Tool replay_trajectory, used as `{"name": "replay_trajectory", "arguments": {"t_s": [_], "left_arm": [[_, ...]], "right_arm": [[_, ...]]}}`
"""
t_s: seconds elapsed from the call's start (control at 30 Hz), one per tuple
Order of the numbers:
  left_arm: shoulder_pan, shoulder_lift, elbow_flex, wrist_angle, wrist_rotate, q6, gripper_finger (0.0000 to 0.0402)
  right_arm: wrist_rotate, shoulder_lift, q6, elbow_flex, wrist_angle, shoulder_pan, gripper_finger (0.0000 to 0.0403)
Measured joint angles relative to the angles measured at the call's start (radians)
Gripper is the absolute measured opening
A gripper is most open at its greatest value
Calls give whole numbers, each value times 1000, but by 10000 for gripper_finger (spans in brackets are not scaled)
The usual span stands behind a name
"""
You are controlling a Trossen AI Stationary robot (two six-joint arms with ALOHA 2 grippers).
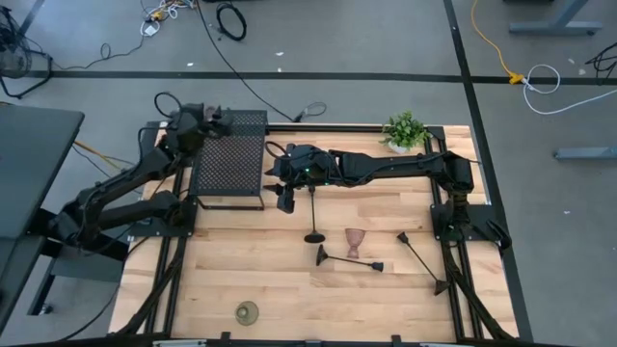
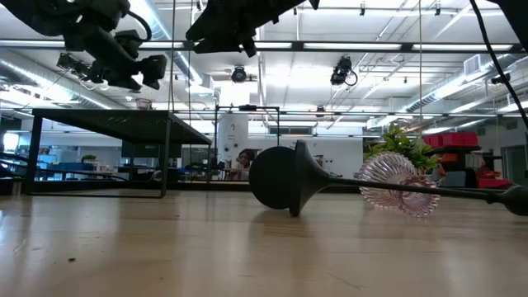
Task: Pick & Place candle stick holders
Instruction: Put the bottom right black candle holder on the shelf
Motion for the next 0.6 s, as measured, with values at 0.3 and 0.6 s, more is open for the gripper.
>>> {"name": "replay_trajectory", "arguments": {"t_s": [0.3,0.6], "left_arm": [[-53,-117,0,-74,61,9,259],[-158,-239,0,-144,407,-10,259]], "right_arm": [[0,0,11,0,-4,-2,187],[0,0,17,0,-70,-2,187]]}}
